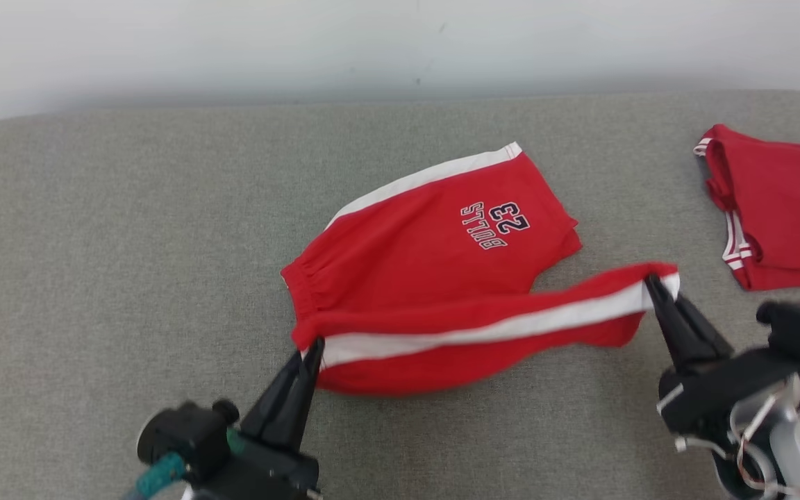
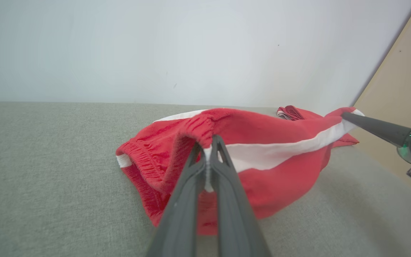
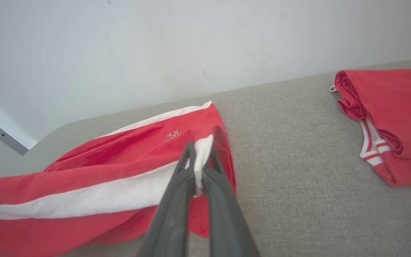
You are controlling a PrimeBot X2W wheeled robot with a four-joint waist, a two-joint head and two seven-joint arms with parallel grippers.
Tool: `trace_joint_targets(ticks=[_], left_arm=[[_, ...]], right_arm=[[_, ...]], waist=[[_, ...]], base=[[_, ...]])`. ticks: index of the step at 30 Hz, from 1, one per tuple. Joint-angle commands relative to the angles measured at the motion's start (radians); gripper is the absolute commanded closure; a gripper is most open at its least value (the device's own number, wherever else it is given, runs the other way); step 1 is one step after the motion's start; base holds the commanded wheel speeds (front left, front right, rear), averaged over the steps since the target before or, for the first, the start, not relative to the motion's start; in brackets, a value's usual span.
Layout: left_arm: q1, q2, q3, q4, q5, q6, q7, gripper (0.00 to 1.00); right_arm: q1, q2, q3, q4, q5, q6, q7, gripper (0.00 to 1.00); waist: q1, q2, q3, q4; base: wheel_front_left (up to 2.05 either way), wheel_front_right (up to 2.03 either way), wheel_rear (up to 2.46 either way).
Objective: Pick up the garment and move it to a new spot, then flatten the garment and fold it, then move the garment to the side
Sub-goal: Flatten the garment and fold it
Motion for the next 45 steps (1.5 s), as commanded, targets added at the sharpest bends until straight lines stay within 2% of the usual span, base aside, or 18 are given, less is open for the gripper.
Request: trace_joint_targets(ticks=[1, 7, 18, 25, 33, 34, 35, 36, 45], left_arm=[[-0.039, -0.008, 0.000, 0.013, -0.017, -0.001, -0.003, 1.00], [-0.176, -0.061, 0.056, 0.097, -0.043, 0.000, -0.003, 1.00], [-0.381, -0.117, 0.066, 0.284, -0.015, 0.000, -0.003, 1.00], [-0.457, -0.141, 0.082, 0.341, 0.006, 0.000, -0.003, 1.00], [-0.492, -0.154, 0.085, 0.368, 0.030, 0.000, -0.003, 1.00], [-0.494, -0.155, 0.091, 0.371, 0.035, 0.000, -0.003, 0.73], [-0.494, -0.157, 0.095, 0.373, 0.041, 0.000, -0.003, 0.49], [-0.493, -0.158, 0.098, 0.376, 0.049, 0.000, -0.003, 0.00], [-0.424, -0.159, 0.141, 0.365, 0.089, 0.000, -0.003, 0.00]], right_arm=[[-0.048, -0.011, 0.012, 0.028, 0.007, -0.003, 0.001, 1.00], [-0.296, -0.061, 0.078, 0.215, 0.017, -0.003, 0.007, 1.00], [-0.660, -0.064, 0.205, 0.518, 0.007, -0.003, -0.012, 1.00], [-0.835, -0.054, 0.270, 0.689, 0.007, -0.003, -0.052, 1.00], [-0.944, -0.031, 0.335, 0.821, 0.007, -0.003, -0.106, 1.00], [-0.953, -0.030, 0.346, 0.834, 0.005, -0.003, -0.117, 0.72], [-0.959, -0.026, 0.356, 0.847, 0.007, -0.003, -0.126, 0.15], [-0.962, -0.022, 0.366, 0.857, 0.015, -0.003, -0.131, 0.00], [-0.916, -0.047, 0.471, 0.881, 0.082, -0.003, -0.194, 0.00]], waist=[[-0.0001, 0.0000, 0.018, 0.007], [-0.0001, 0.0000, 0.086, 0.031], [-0.0001, 0.0000, 0.195, 0.079], [-0.0001, 0.0000, 0.253, 0.097], [-0.0001, 0.0000, 0.274, 0.102], [-0.0001, 0.0000, 0.273, 0.101], [-0.0001, 0.0000, 0.270, 0.100], [-0.0001, 0.0000, 0.267, 0.098], [-0.0001, 0.0000, 0.204, 0.079]], base=[[0.00, 0.00, 0.00], [0.00, 0.00, 0.00], [0.00, 0.00, 0.00], [0.00, 0.00, 0.00], [0.00, 0.00, 0.00], [0.00, 0.00, 0.00], [0.00, 0.00, 0.00], [0.00, 0.00, 0.00], [0.00, 0.00, 0.00]])
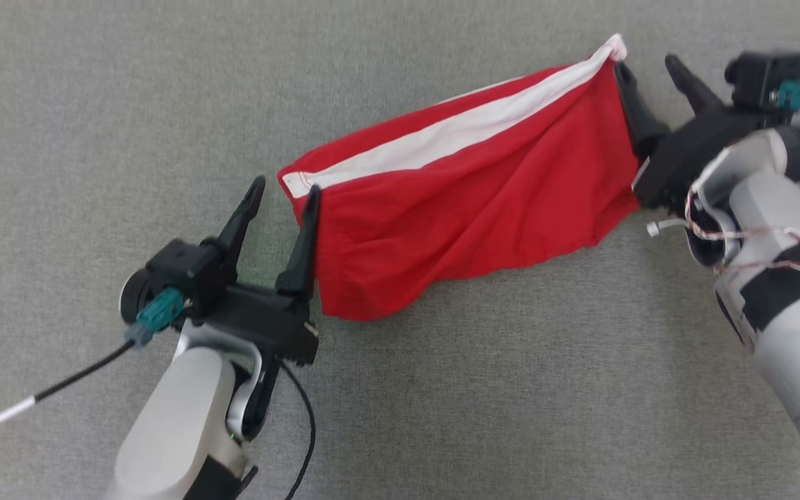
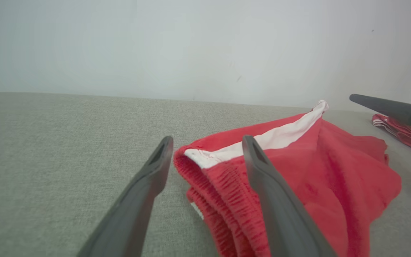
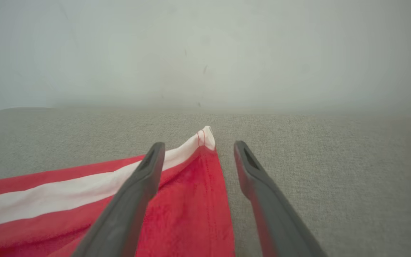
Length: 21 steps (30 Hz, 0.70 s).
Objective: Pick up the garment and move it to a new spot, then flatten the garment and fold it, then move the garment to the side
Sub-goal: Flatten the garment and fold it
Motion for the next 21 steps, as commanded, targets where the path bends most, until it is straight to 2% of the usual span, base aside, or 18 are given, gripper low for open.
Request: trace_joint_targets(ticks=[1, 11, 21], left_arm=[[0.022, -0.001, 0.009, -0.007, 0.011, 0.002, -0.003, 0.00], [0.194, -0.018, 0.165, -0.184, 0.134, 0.015, -0.003, 0.00], [0.316, -0.046, 0.244, -0.293, 0.216, 0.014, -0.003, 0.00]], right_arm=[[0.026, -0.008, 0.011, -0.003, 0.011, -0.003, -0.010, 0.00], [0.151, -0.073, 0.089, 0.007, 0.101, -0.003, -0.049, 0.00], [0.159, -0.060, 0.104, 0.087, 0.150, -0.003, -0.063, 0.00]], waist=[[0.0000, -0.0001, -0.023, -0.006], [0.0000, -0.0001, -0.075, 0.007], [0.0000, -0.0001, -0.066, 0.056]], base=[[0.00, 0.00, 0.00], [0.00, 0.00, 0.00], [0.00, 0.00, 0.00]])
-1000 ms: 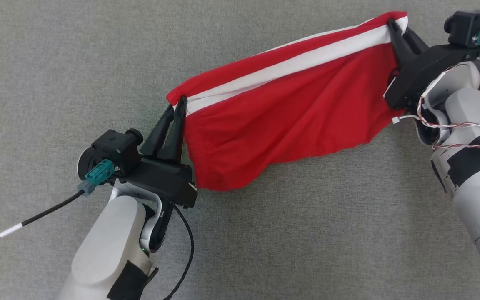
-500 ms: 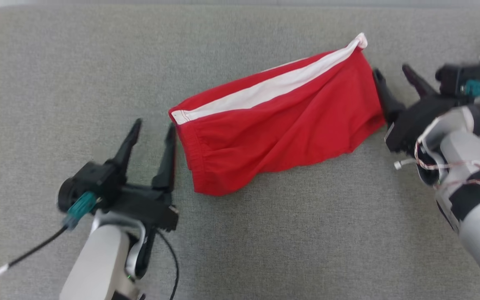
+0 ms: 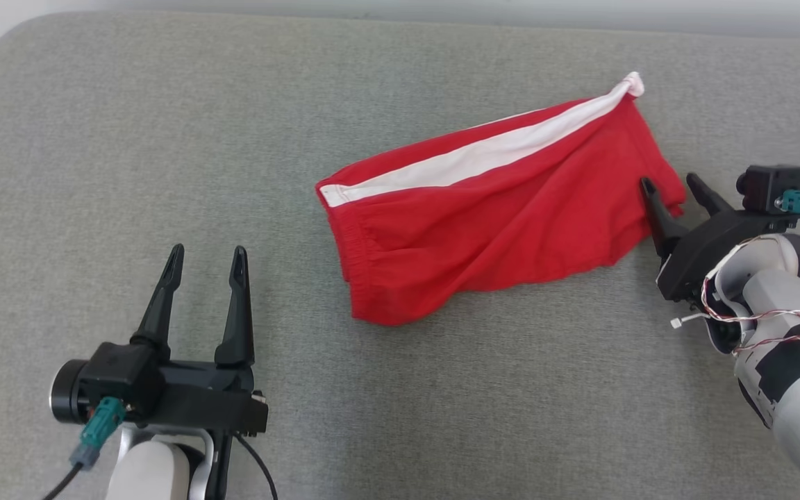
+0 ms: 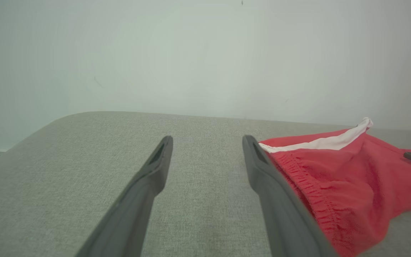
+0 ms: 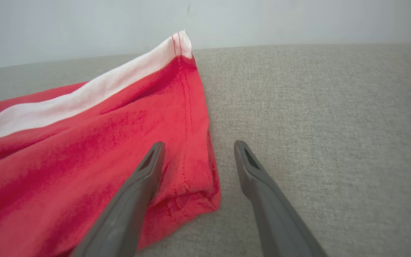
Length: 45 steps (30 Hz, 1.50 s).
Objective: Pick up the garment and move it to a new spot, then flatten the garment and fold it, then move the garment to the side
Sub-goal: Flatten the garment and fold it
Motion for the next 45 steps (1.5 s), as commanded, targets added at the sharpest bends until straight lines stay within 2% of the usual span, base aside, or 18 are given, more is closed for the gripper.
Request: trace_joint_targets(ticks=[1, 4, 5, 6, 7, 13, 20, 27, 29, 35, 37, 38, 45], left_arm=[[0.022, -0.005, 0.007, -0.007, 0.023, -0.003, -0.003, 0.00], [0.028, -0.007, 0.013, -0.011, 0.027, -0.004, -0.003, 0.00], [0.033, -0.008, 0.016, -0.012, 0.031, -0.004, -0.003, 0.00], [0.039, -0.008, 0.021, -0.014, 0.034, -0.004, -0.003, 0.00], [0.045, -0.009, 0.026, -0.015, 0.034, -0.002, -0.003, 0.00], [0.083, -0.011, 0.041, -0.014, 0.036, 0.004, -0.003, 0.00], [0.133, -0.011, 0.063, -0.013, 0.039, 0.007, -0.003, 0.00], [0.177, -0.011, 0.099, -0.026, 0.061, -0.002, -0.003, 0.00], [0.194, 0.004, 0.104, -0.031, 0.089, -0.006, -0.003, 0.00], [0.227, 0.000, 0.129, -0.047, 0.090, -0.008, -0.003, 0.00], [0.232, -0.002, 0.134, -0.050, 0.091, -0.006, -0.003, 0.00], [0.237, -0.003, 0.132, -0.053, 0.095, -0.006, -0.003, 0.00], [0.243, -0.008, 0.124, -0.062, 0.101, -0.002, -0.003, 0.00]], right_arm=[[-0.003, 0.012, 0.004, 0.029, 0.011, -0.003, 0.004, 0.00], [-0.001, 0.022, 0.012, 0.049, 0.016, -0.003, 0.013, 0.00], [0.003, 0.027, 0.018, 0.053, 0.020, -0.003, 0.019, 0.07], [0.009, 0.030, 0.024, 0.057, 0.022, -0.003, 0.023, 0.75], [0.015, 0.033, 0.031, 0.058, 0.026, -0.003, 0.022, 1.00], [0.046, 0.038, 0.053, 0.019, 0.053, -0.003, -0.032, 1.00], [0.138, 0.006, 0.076, -0.102, 0.099, -0.003, -0.075, 1.00], [0.285, -0.052, 0.054, -0.238, 0.138, -0.003, -0.092, 1.00], [0.354, -0.076, 0.036, -0.287, 0.131, -0.003, -0.095, 1.00], [0.475, -0.088, -0.019, -0.358, 0.126, -0.003, -0.084, 1.00], [0.492, -0.088, -0.044, -0.368, 0.113, -0.003, -0.081, 0.42], [0.499, -0.088, -0.056, -0.370, 0.106, -0.003, -0.076, 0.00], [0.473, -0.095, -0.144, -0.371, 0.034, -0.003, -0.030, 0.00]], waist=[[0.0001, 0.0000, 0.002, 0.016], [0.0001, 0.0000, -0.001, 0.021], [0.0001, 0.0000, -0.003, 0.023], [0.0001, 0.0000, -0.006, 0.023], [0.0001, 0.0000, -0.010, 0.022], [0.0001, 0.0000, -0.051, 0.003], [0.0001, 0.0000, -0.113, -0.043], [0.0001, 0.0000, -0.148, -0.091], [0.0001, 0.0000, -0.154, -0.108], [0.0001, 0.0000, -0.161, -0.124], [0.0001, 0.0000, -0.161, -0.126], [0.0001, 0.0000, -0.163, -0.125], [0.0001, 0.0000, -0.168, -0.107]], base=[[0.00, 0.00, 0.00], [0.00, 0.00, 0.00], [0.00, 0.00, 0.00], [0.00, 0.00, 0.00], [0.00, 0.00, 0.00], [0.00, 0.00, 0.00], [0.00, 0.00, 0.00], [0.00, 0.00, 0.00], [0.00, 0.00, 0.00], [0.00, 0.00, 0.00], [0.00, 0.00, 0.00], [0.00, 0.00, 0.00], [0.00, 0.00, 0.00]])
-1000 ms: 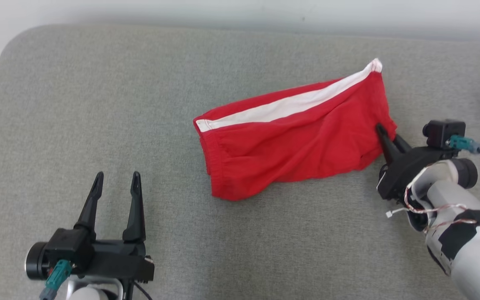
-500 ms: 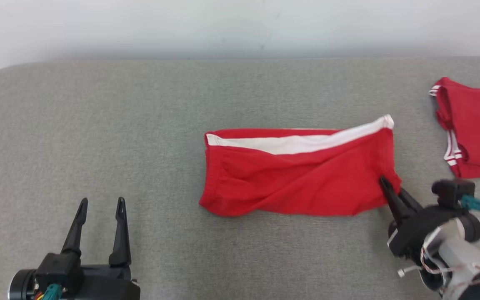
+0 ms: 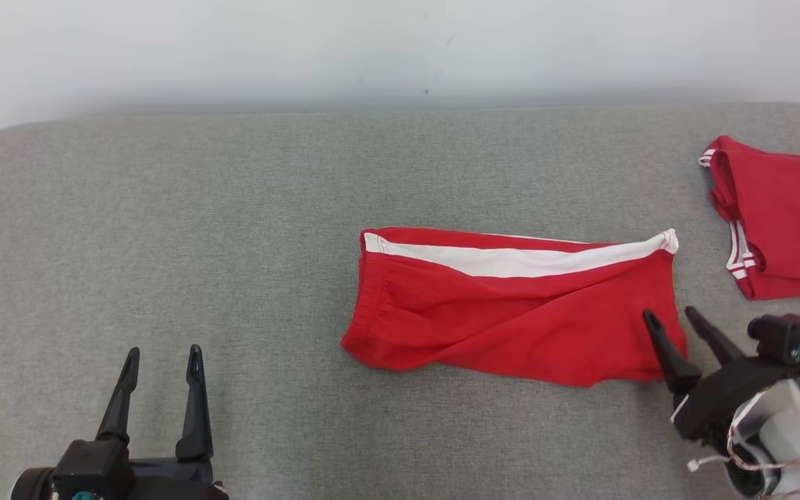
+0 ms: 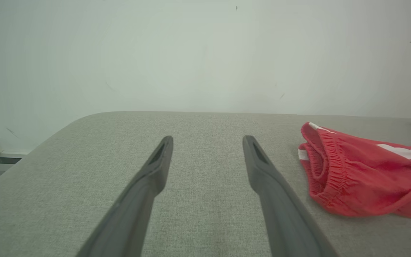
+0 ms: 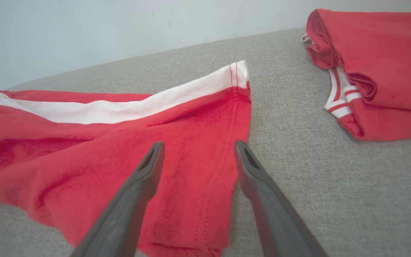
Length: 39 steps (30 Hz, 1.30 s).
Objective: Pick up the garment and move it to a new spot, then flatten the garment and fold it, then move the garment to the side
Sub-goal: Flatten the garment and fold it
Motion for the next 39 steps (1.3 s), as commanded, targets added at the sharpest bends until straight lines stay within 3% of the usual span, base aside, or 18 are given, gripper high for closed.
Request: trace_joint_targets(ticks=[1, 9, 17, 18, 19, 24, 30, 39], left_arm=[[0.007, -0.003, -0.001, -0.005, 0.006, 0.003, -0.003, 0.00], [0.001, -0.005, -0.006, -0.004, 0.001, 0.004, -0.003, 0.00], [-0.005, -0.005, -0.010, -0.002, -0.005, 0.012, -0.003, 0.00], [-0.005, -0.005, -0.008, -0.001, -0.005, 0.011, -0.003, 0.00], [-0.006, -0.005, -0.008, 0.001, -0.005, 0.011, -0.003, 0.00], [-0.004, -0.006, -0.007, 0.009, 0.005, 0.012, -0.003, 0.00], [0.005, -0.006, -0.002, 0.017, 0.010, 0.010, -0.003, 0.00], [0.040, -0.006, 0.009, 0.008, 0.012, 0.015, -0.003, 0.00]], right_arm=[[-0.019, -0.003, -0.017, 0.010, -0.026, -0.003, 0.019, 0.00], [-0.060, 0.021, -0.075, 0.111, -0.112, -0.003, 0.092, 0.00], [-0.076, 0.081, -0.085, 0.198, -0.124, -0.003, 0.142, 0.00], [-0.075, 0.091, -0.079, 0.201, -0.119, -0.003, 0.155, 0.45], [-0.077, 0.098, -0.076, 0.200, -0.115, -0.003, 0.160, 0.99], [-0.084, 0.100, -0.068, 0.228, -0.090, -0.003, 0.180, 1.00], [-0.094, 0.036, -0.088, 0.248, -0.079, -0.003, 0.131, 1.00], [-0.114, 0.002, -0.064, 0.150, -0.118, -0.003, 0.100, 1.00]], waist=[[0.0000, 0.0001, -0.001, 0.008], [0.0000, 0.0001, 0.010, 0.035], [0.0000, 0.0001, 0.025, 0.055], [0.0000, 0.0001, 0.025, 0.055], [0.0000, 0.0001, 0.024, 0.055], [0.0000, 0.0001, 0.016, 0.054], [0.0000, 0.0001, -0.003, 0.052], [0.0000, 0.0001, -0.039, 0.022]], base=[[0.00, 0.00, 0.00], [0.00, 0.00, 0.00], [0.00, 0.00, 0.00], [0.00, 0.00, 0.00], [0.00, 0.00, 0.00], [0.00, 0.00, 0.00], [0.00, 0.00, 0.00], [0.00, 0.00, 0.00]])
